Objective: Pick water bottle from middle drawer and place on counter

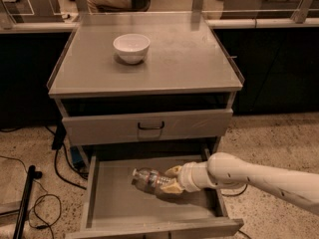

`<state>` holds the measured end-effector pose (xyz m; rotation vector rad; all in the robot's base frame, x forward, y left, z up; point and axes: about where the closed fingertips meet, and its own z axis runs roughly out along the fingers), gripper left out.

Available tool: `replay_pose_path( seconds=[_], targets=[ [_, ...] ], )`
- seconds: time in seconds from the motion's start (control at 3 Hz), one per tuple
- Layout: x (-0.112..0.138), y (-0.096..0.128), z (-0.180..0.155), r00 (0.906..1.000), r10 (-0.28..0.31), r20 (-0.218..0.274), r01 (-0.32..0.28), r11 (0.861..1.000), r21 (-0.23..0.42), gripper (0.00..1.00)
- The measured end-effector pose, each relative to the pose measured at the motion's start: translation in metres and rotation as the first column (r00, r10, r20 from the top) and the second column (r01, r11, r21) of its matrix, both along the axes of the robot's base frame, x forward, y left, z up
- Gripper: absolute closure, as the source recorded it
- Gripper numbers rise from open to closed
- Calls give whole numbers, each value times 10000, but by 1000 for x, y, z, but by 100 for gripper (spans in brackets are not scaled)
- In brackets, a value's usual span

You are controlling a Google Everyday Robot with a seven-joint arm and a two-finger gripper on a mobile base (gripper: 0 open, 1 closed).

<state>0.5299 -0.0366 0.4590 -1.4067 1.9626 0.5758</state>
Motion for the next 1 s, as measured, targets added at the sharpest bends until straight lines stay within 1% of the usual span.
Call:
replay_pose_path(
  seconds=[0.33, 0.67, 1.0],
  targets=[
    [-21, -20, 54, 9971, 67, 755, -84, 9997, 211, 100],
    [-23, -36, 106, 9889, -5, 1487, 8, 10000, -16, 100],
    [-8, -54, 166, 9829, -69, 1838, 153, 9989, -440, 100]
  ],
)
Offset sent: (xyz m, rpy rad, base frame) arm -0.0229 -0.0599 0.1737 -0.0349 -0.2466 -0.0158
